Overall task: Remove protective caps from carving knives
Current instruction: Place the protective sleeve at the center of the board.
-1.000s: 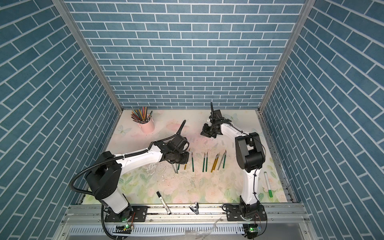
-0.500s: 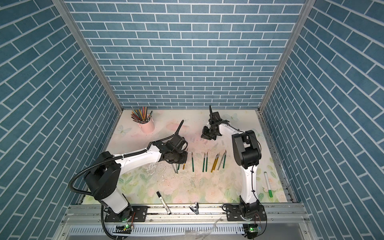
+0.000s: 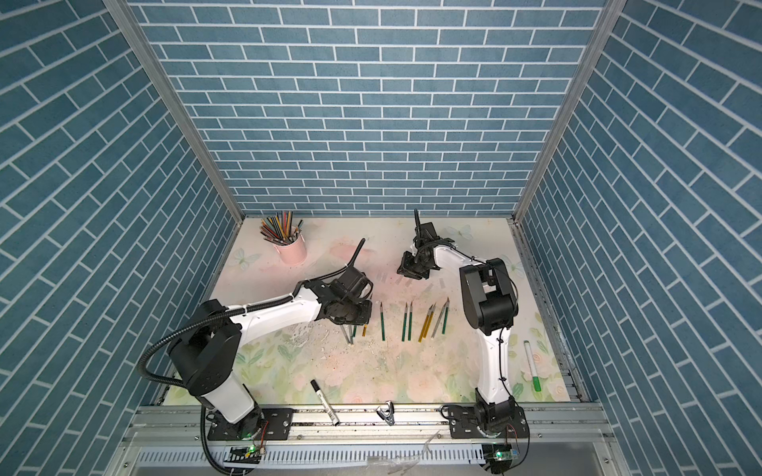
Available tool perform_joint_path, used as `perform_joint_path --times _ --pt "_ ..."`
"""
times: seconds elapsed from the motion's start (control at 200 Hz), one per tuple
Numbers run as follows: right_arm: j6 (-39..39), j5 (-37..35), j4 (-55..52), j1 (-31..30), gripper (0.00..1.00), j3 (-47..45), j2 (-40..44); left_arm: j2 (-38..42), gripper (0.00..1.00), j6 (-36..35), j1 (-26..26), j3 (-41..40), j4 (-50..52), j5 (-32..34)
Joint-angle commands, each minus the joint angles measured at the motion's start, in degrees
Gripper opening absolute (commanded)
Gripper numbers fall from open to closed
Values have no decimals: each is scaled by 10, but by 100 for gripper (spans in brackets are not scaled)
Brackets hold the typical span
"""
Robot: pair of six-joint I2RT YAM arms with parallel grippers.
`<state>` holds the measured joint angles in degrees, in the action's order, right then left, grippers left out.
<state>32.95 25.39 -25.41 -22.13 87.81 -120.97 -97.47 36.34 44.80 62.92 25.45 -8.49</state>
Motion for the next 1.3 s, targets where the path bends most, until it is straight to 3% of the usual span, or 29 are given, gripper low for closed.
perform_joint_path --times 0.0,0.565,0.905,1.01,1.09,1.295 --pt "-18 -8 -22 -2 34 5 42 -20 6 18 -1 19 26 28" --pt "-34 -27 -31 2 41 -107 165 -83 18 43 25 73 51 54" --pt "-42 -35 -44 5 54 -159 225 -86 24 45 28 80 58 62" --pt "-43 -37 -45 7 59 -172 240 -79 33 39 27 90 73 73" --pt "-44 -33 -44 10 65 -181 251 -68 48 35 27 95 82 82" --pt "-27 -48 -12 15 95 -227 308 -40 82 36 27 96 111 122"
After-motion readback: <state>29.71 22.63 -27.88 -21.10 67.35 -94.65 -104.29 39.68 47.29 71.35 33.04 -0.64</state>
